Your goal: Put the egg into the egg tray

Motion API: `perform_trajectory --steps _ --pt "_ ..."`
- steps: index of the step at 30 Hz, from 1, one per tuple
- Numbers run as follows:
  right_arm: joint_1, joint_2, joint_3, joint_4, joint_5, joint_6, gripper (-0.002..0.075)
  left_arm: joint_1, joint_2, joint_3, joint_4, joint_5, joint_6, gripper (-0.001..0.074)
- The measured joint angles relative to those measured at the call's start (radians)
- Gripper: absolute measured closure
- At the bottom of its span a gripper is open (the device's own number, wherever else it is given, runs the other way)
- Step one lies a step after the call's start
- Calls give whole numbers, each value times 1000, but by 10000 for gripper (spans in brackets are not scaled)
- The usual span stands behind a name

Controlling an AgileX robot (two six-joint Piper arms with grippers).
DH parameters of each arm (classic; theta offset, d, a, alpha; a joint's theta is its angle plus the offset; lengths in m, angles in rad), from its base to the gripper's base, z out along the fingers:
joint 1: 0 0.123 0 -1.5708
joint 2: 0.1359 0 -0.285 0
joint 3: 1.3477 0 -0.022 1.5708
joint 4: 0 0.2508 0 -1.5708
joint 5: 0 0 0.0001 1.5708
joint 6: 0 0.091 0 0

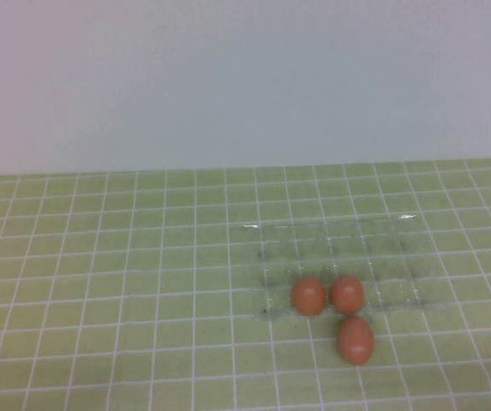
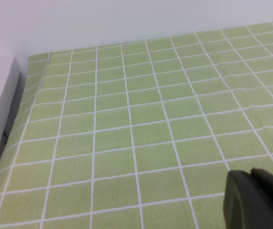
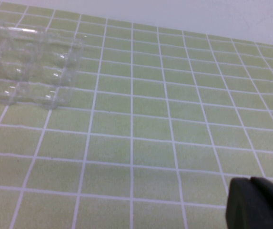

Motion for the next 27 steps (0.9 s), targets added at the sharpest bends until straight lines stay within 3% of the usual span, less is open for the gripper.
perform_trajectory --steps 13,19,27 --pt "0 0 0 11 0 0 728 0 0 0 0 0 0 737" --pt "0 0 -7 92 11 0 728 -1 0 0 0 0 0 737" --pt "0 0 -229 178 158 0 728 -1 0 0 0 0 0 737"
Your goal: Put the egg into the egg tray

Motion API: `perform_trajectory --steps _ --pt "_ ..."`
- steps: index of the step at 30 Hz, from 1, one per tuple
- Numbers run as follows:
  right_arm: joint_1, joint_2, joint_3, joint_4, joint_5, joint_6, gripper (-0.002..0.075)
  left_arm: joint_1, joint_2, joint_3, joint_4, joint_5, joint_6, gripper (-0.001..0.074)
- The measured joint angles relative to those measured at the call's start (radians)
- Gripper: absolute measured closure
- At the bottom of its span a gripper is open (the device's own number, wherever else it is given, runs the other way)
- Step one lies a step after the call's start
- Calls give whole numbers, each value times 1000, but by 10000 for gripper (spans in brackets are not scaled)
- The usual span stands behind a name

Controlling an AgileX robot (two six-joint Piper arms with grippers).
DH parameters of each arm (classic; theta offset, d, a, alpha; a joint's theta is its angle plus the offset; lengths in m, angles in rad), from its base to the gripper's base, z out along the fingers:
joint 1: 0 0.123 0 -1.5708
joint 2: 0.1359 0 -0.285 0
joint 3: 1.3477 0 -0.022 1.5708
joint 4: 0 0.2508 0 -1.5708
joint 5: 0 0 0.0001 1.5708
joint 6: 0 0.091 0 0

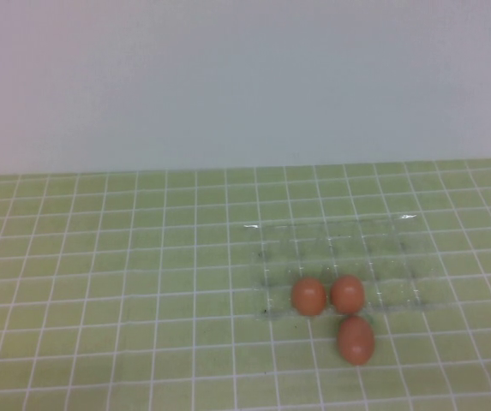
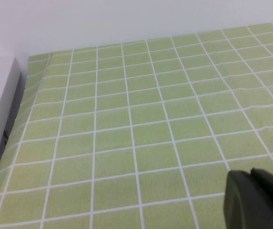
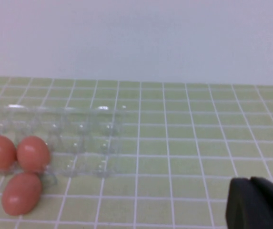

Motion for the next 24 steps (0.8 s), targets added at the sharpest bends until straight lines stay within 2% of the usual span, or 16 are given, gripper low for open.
perform_trajectory --steps 6,18,24 --pt "0 66 -154 6 43 -8 728 0 0 0 0 0 0 737" --pt "6 465 -318 97 81 -11 728 0 0 0 0 0 0 737" --pt "103 680 -335 112 104 -11 728 0 0 0 0 0 0 736"
